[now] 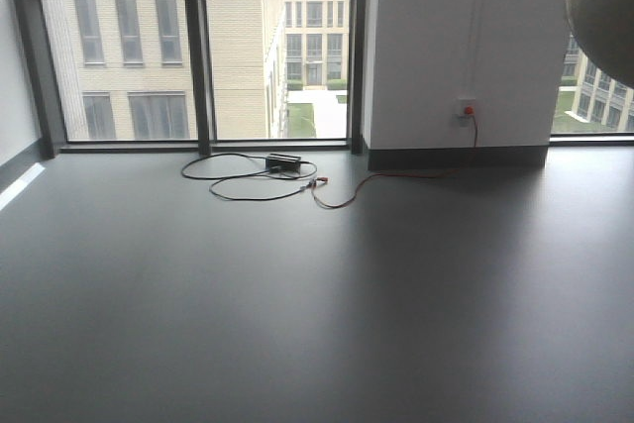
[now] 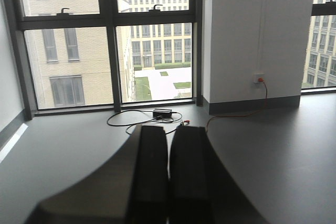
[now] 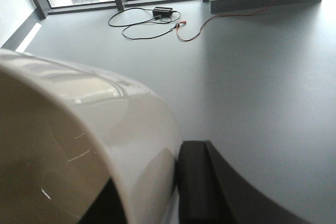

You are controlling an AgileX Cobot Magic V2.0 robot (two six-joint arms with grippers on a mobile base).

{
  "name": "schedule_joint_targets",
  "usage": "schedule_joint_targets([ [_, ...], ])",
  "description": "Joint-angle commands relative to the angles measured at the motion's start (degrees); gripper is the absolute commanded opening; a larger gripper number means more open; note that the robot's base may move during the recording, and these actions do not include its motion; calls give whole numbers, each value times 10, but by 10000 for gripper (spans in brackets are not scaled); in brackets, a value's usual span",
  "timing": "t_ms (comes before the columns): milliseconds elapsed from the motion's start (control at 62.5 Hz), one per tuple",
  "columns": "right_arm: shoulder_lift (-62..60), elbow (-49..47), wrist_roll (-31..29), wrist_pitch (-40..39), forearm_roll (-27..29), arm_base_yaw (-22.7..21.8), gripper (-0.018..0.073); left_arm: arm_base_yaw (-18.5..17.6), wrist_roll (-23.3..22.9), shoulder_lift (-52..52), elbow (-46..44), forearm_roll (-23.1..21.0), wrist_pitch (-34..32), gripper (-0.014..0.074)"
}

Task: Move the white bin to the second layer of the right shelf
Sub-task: 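Turn toward the blue-bin roller rack carrying the white bin in the right gripper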

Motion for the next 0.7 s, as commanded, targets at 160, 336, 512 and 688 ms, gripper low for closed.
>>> schedule_joint_targets([
  [160,0,-17,0,-59,1,-4,56,-2,-4,-8,19,-3,-50,85],
  [336,0,-17,0,-59,1,-4,56,-2,-4,-8,19,-3,-50,85],
  [512,0,-17,0,-59,1,-4,56,-2,-4,-8,19,-3,-50,85],
  [688,0,-17,0,-59,1,-4,56,-2,-4,-8,19,-3,-50,85],
])
